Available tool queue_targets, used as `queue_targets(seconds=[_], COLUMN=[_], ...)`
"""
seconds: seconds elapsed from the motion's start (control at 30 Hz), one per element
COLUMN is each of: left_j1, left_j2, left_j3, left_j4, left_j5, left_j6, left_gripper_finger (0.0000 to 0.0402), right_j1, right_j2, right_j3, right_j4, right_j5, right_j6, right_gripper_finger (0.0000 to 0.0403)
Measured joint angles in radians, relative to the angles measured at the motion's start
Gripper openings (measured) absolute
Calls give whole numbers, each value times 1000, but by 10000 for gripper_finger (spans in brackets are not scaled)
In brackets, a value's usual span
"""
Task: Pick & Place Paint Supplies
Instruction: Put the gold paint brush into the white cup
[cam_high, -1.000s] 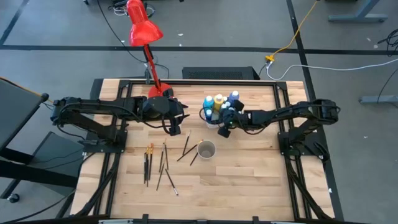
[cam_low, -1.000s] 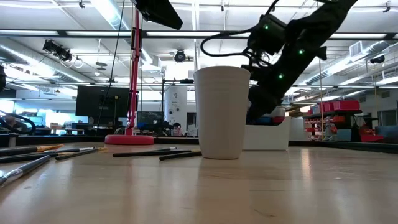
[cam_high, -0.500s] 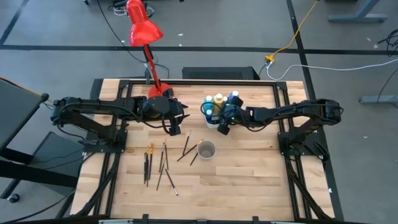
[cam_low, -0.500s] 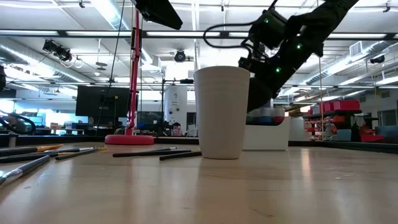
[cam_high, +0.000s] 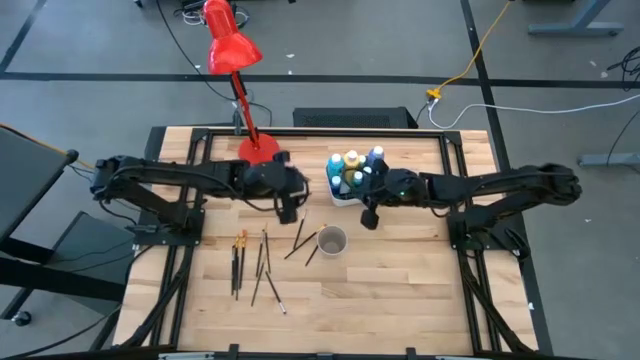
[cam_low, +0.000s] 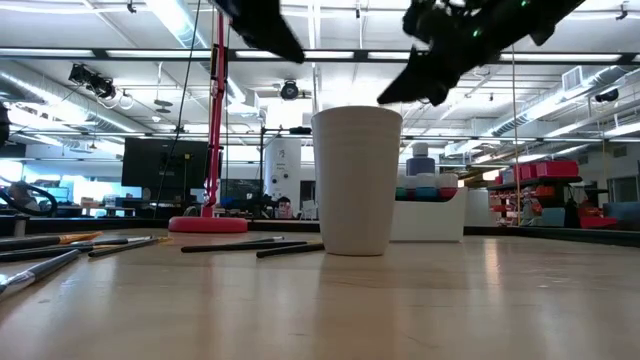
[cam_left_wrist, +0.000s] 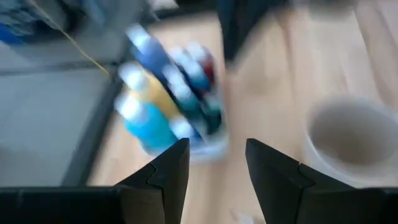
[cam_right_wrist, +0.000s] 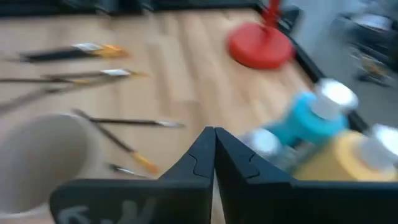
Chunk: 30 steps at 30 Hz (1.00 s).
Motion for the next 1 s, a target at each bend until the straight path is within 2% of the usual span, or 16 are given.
queue_targets(seconds=[0.07,0.27,0.5,0.63,0.73,0.83,1.0], left_j1=[-20,-80,-117,-177,-233,-282,-305], left_j2=[7,7,-4,8,4,-29,-160], left_j3=[-6,-2,-4,-3,-6,-68,-281], left_j4=[-21,-90,-285,-390,-473,-510,-398], left_j5=[18,15,-65,-77,-140,-142,-115], left_j6=[6,8,-288,-448,-533,-633,-761], left_gripper_finger=[167,167,167,167,167,167,167], right_j1=[19,86,133,139,139,139,139], right_j2=[-21,-54,-28,-17,-15,-15,-15], right_j3=[0,-2,-3,-2,-1,-1,-1], right_j4=[5,16,-2,2,-2,4,2], right_j5=[-39,-24,3,55,56,46,46], right_j6=[-1,-21,-27,-24,-1,2,1], right_gripper_finger=[10,18,75,122,152,173,191])
